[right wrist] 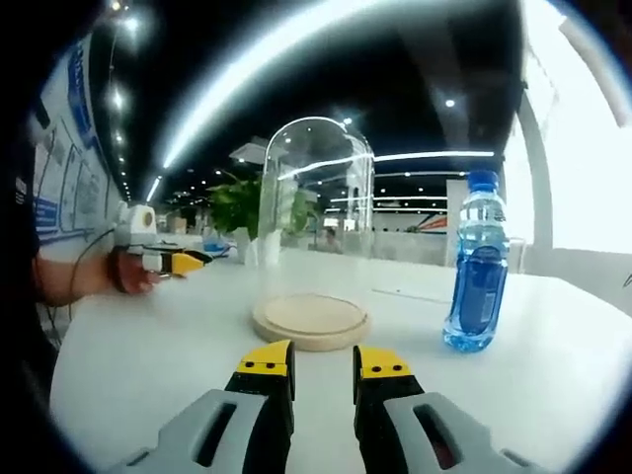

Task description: Open the cover put in the Mizone put the cover back on

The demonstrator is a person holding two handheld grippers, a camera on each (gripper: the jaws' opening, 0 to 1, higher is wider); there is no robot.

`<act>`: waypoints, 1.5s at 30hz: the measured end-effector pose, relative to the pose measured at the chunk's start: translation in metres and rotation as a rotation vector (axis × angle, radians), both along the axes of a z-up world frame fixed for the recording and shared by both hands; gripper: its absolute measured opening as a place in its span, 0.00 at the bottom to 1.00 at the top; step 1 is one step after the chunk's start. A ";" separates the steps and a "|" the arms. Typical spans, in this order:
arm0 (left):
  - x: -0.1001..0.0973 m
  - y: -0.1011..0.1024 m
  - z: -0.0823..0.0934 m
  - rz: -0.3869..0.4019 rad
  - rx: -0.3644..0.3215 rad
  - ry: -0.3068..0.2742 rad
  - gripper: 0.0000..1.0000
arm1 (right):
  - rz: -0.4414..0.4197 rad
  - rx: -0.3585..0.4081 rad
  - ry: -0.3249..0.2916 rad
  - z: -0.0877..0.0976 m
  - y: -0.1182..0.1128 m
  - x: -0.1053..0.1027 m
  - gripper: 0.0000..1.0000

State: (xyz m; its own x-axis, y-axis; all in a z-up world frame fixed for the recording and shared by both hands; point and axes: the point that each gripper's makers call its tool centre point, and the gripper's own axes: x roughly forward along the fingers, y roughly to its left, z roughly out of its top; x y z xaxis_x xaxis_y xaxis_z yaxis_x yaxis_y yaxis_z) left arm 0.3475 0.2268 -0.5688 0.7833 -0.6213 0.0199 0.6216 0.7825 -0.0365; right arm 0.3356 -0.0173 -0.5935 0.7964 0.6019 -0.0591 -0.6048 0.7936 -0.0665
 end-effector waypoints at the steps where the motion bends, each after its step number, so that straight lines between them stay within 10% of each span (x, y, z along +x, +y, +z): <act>1: 0.000 -0.001 0.000 -0.003 -0.001 0.004 0.16 | 0.002 0.005 -0.003 0.001 0.000 0.000 0.17; 45: 0.030 0.000 0.054 -0.016 -0.054 -0.055 0.51 | 0.059 0.107 -0.105 0.079 0.007 0.035 0.26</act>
State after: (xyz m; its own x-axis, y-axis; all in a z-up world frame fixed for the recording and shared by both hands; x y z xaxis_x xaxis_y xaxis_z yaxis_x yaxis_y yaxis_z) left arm 0.3777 0.2264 -0.5147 0.7702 -0.6304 0.0969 0.6361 0.7704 -0.0437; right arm 0.3707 -0.0107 -0.5140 0.7577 0.6464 0.0898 -0.6448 0.7627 -0.0491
